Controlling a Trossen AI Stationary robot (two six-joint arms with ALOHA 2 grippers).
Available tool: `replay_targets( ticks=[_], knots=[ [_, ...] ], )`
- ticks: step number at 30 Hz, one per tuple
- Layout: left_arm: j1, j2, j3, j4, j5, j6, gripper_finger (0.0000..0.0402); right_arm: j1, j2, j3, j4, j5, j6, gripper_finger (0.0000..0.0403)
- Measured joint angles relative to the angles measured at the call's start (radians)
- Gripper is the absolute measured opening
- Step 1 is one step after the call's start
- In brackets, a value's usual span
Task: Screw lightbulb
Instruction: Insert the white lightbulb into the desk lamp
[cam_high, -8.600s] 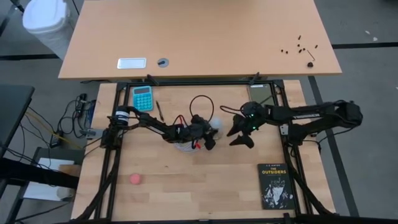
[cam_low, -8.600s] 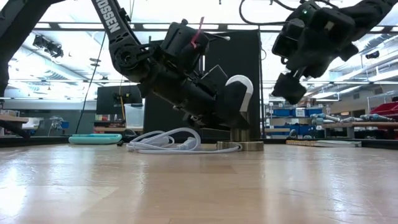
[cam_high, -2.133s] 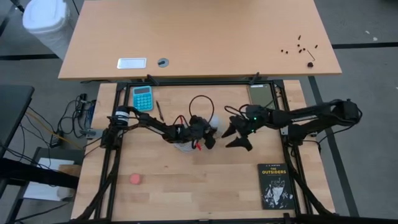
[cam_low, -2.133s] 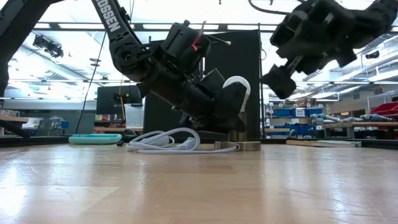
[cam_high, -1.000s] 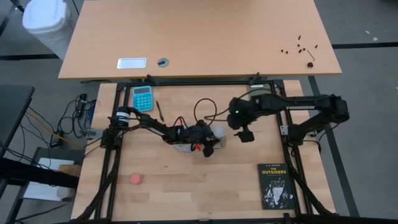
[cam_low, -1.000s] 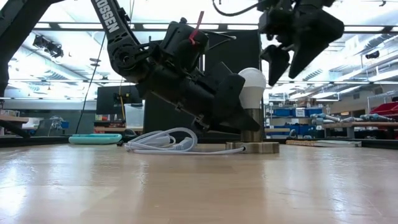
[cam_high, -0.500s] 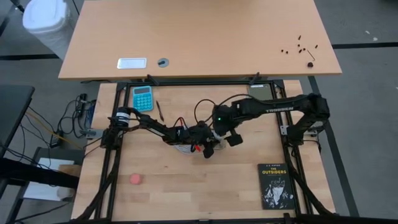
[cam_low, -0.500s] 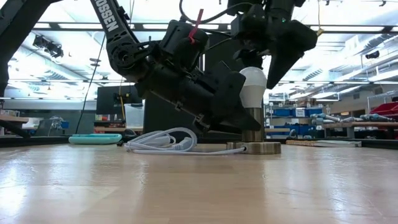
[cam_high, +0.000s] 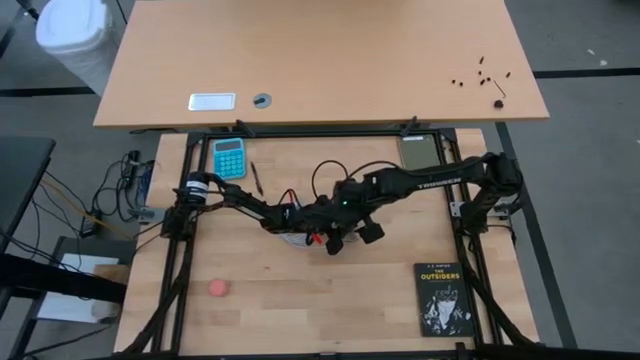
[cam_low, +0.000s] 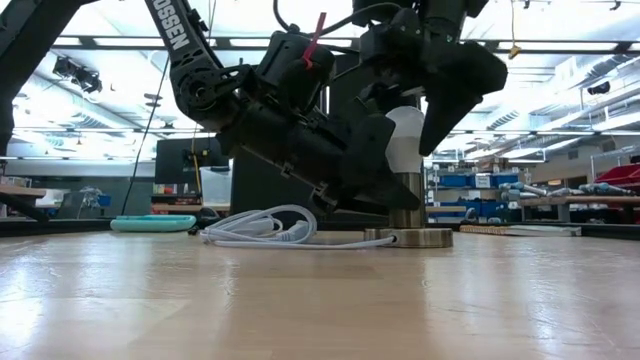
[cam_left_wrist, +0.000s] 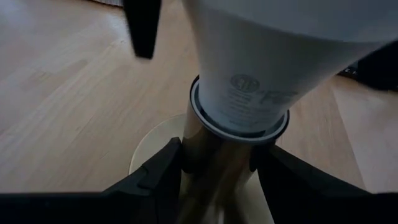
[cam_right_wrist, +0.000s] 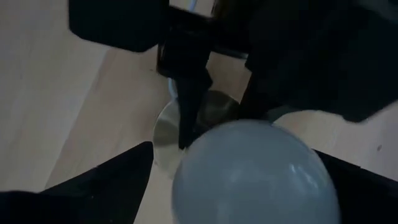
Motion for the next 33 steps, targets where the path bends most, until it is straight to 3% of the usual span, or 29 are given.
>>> replay_targets(
  ticks=[12, 25, 29, 33],
  knots=[
    [0.001, 0.000, 0.000, 0.003, -0.003, -0.006, 0.0193, -0.008, 0.048, 0.000, 0.060, 0.030, -0.020, 0.0363],
    [0.001, 0.000, 0.000, 0.002, -0.004, -0.007, 0.0193, -0.009, 0.048, 0.000, 0.048, 0.039, -0.025, 0.0255],
    [0.001, 0.000, 0.001, 0.002, -0.001, -0.007, 0.0193, -0.013, 0.048, 0.002, 0.025, 0.039, 0.008, 0.0252],
    [0.001, 0.000, 0.002, -0.001, -0.010, -0.008, 0.0193, -0.021, 0.047, 0.002, 0.004, 0.034, 0.075, 0.0275]
  ],
)
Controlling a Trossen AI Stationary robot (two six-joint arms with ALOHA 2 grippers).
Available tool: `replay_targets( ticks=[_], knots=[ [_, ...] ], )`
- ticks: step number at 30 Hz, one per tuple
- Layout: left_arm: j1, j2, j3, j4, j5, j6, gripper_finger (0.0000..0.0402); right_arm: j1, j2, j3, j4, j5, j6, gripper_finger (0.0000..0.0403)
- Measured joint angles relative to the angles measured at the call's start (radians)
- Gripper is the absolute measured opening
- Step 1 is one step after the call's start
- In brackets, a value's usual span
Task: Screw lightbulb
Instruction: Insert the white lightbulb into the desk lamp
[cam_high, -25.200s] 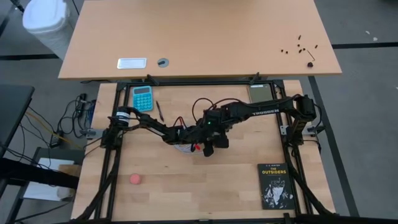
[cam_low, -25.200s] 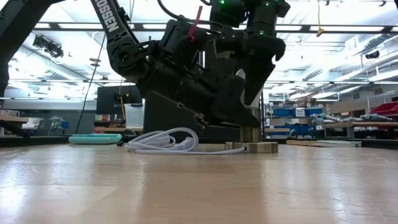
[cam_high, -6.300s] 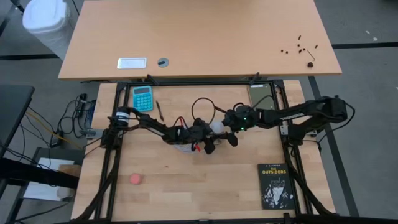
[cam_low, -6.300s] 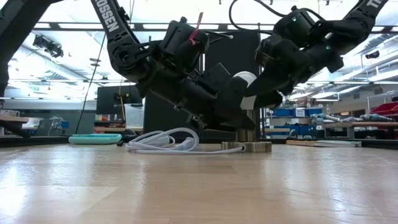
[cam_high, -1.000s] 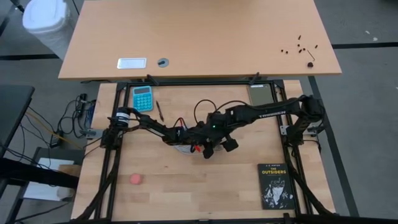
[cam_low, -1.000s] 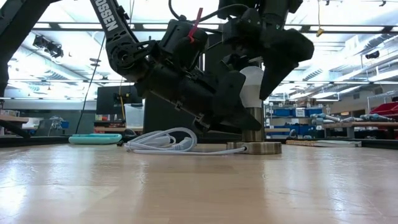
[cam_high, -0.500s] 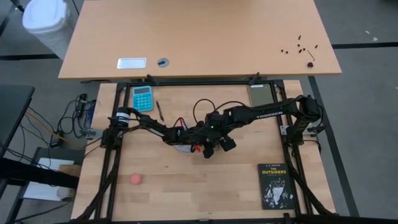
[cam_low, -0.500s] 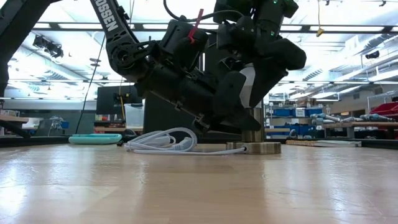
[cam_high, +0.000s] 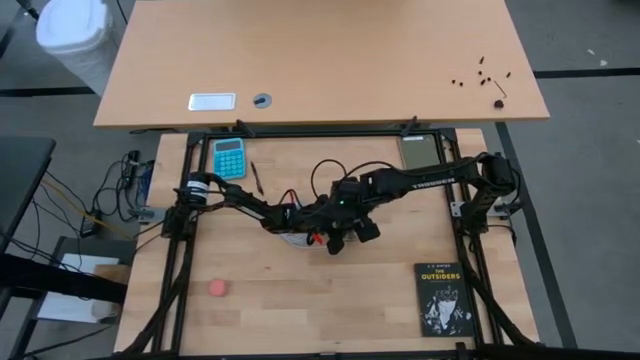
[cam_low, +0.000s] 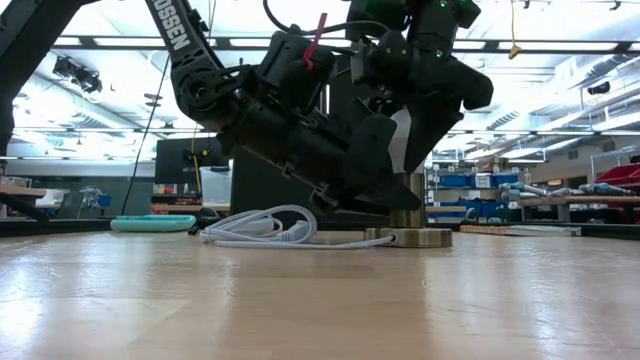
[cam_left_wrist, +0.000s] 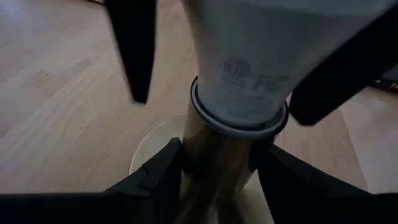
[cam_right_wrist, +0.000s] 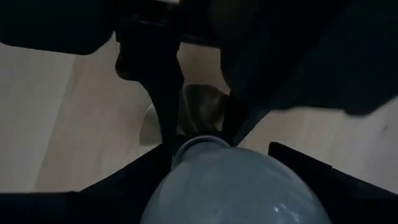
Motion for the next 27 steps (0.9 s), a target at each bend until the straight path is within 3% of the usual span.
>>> replay_targets(
  ticks=[12, 17, 27],
  knots=[
    [-0.003, -0.001, 0.000, -0.009, -0.045, -0.024, 0.0193, -0.006, 0.001, -0.003, -0.002, -0.041, 0.349, 0.0262],
    [-0.003, -0.001, -0.001, -0.015, -0.057, -0.027, 0.0193, -0.004, 0.001, -0.004, 0.016, -0.067, 0.547, 0.0278],
    [-0.002, -0.002, -0.002, -0.017, -0.063, -0.036, 0.0193, -0.012, 0.002, -0.005, 0.039, -0.059, 0.918, 0.0262]
  ],
)
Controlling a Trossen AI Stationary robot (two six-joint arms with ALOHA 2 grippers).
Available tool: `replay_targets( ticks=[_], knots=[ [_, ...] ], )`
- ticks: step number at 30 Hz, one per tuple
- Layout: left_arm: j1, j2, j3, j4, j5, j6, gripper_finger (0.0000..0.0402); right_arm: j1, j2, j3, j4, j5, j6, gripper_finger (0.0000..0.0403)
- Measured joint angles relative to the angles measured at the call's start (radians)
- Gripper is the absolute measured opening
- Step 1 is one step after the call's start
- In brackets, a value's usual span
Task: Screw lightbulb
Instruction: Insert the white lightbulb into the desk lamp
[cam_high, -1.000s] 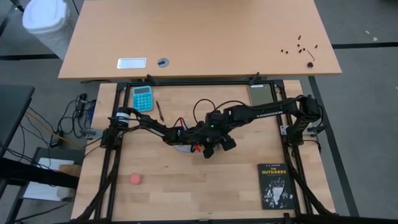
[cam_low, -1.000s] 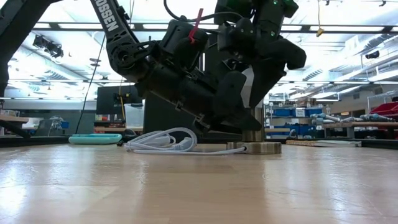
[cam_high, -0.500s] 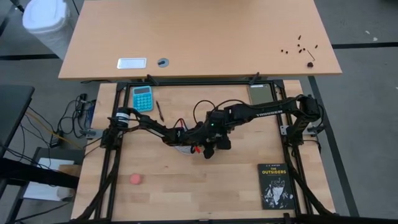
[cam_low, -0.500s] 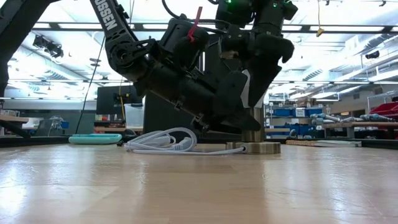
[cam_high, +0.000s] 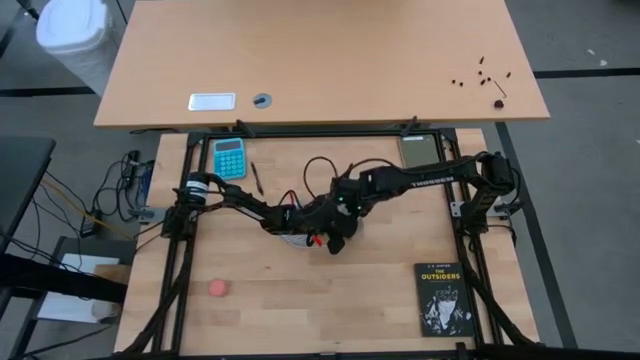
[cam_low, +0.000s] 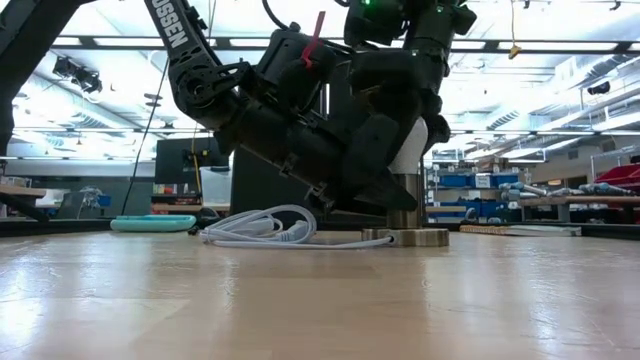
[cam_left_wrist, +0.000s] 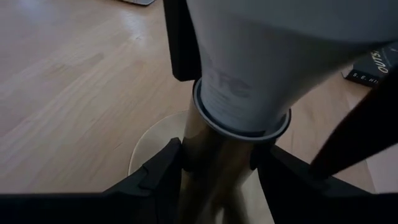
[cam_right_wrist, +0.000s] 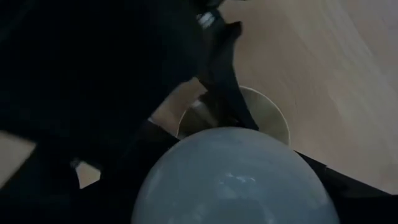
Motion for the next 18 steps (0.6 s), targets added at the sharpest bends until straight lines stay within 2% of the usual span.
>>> replay_targets(
  ticks=[5, 18],
  knots=[
    [0.003, 0.000, 0.000, 0.000, -0.011, -0.001, 0.0193, -0.021, 0.000, 0.000, 0.013, -0.010, 0.099, 0.0286],
    [0.005, 0.001, -0.001, 0.017, -0.015, 0.017, 0.0204, -0.086, -0.059, -0.001, -0.024, -0.084, -0.077, 0.0350]
  ],
)
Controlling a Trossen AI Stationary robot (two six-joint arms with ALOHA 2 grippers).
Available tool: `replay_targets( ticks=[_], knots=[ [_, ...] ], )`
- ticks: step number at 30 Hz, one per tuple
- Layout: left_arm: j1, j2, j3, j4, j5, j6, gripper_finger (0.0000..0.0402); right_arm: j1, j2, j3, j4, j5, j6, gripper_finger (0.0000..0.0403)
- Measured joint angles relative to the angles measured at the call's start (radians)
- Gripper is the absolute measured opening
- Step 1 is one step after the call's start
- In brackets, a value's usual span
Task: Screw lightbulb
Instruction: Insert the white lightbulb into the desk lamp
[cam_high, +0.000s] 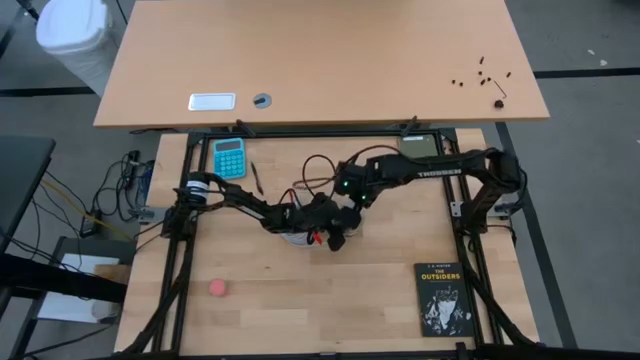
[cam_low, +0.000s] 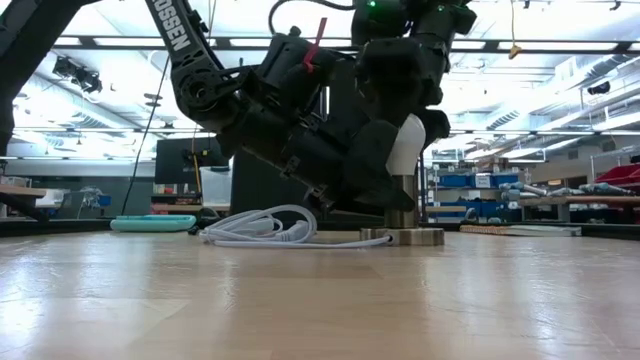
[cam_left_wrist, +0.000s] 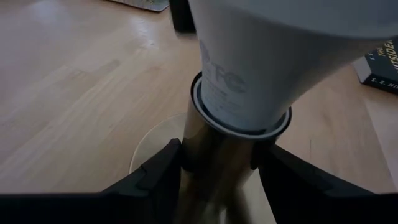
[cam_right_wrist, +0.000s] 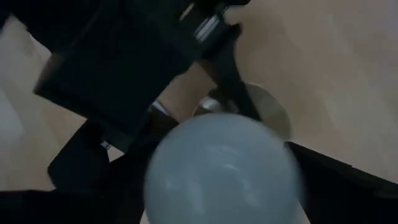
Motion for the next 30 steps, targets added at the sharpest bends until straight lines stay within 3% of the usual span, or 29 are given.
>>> replay_targets(
  ticks=[7, 16, 25, 30],
  knots=[
    [0.001, 0.003, -0.002, -0.019, -0.017, 0.000, 0.0244, -0.034, -0.078, 0.000, -0.020, -0.035, -0.029, 0.0365],
    [0.000, 0.003, -0.001, -0.027, -0.019, 0.000, 0.0291, -0.055, -0.214, 0.001, -0.113, -0.027, -0.027, 0.0357],
    [0.000, -0.026, 0.000, -0.039, 0.023, -0.005, 0.0319, -0.039, -0.407, -0.031, -0.186, 0.070, -0.003, 0.0348],
    [0.019, -0.114, 0.000, -0.198, 0.008, 0.004, 0.0319, -0.024, -0.493, -0.104, -0.172, 0.103, 0.058, 0.0348]
  ],
)
